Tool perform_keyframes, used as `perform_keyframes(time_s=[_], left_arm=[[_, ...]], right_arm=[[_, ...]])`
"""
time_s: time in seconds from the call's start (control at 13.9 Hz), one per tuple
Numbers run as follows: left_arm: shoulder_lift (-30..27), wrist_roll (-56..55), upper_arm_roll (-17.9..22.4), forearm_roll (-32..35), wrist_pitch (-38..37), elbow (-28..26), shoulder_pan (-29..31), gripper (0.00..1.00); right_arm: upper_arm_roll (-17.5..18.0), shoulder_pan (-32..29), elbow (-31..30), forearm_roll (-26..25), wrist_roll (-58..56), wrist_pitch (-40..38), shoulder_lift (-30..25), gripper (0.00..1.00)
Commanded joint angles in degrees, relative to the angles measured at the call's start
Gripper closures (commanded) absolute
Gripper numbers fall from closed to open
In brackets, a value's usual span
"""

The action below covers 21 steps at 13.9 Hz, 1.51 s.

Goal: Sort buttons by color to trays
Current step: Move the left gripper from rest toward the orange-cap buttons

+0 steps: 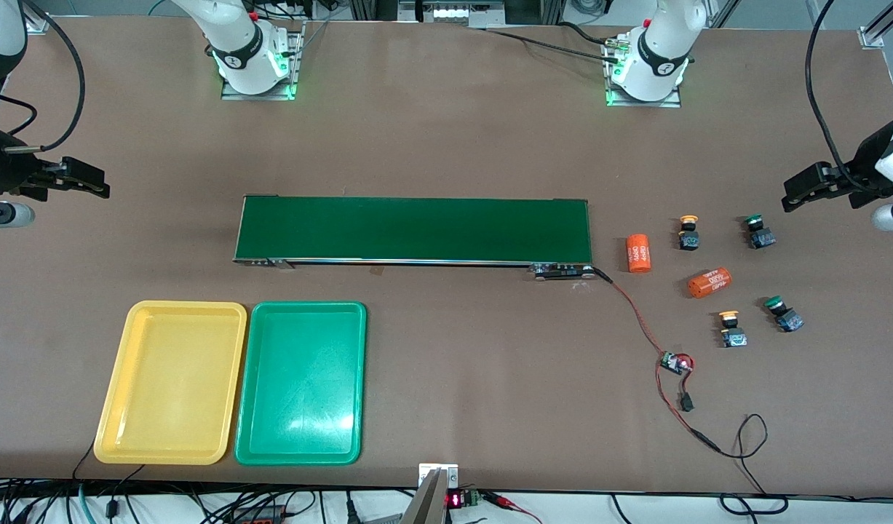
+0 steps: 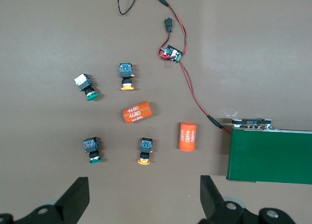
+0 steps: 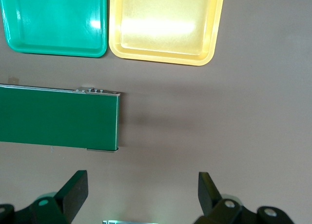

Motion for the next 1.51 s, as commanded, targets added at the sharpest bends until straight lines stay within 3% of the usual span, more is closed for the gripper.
perform_keyframes(time_s=[0.0, 0.57, 1.43], left_arm=[[-1.7, 1.2, -0.2, -0.6, 0.1, -1.8, 0.3, 0.00], [-1.2, 0.1, 0.0, -0.4, -2.0, -1.4, 0.3, 0.00], [4.6, 0.3, 0.6, 0.0, -3.8, -0.2, 1.2, 0.00]], right_arm=[[0.1, 0.2, -0.3, -0.5, 0.8, -0.3, -0.8, 0.00], [0.2, 0.4, -0.3, -1.0, 0.5, -0.4, -0.6, 0.00], [0.3, 0.8, -0.4, -0.9, 0.5, -0.7, 1.0, 0.00]])
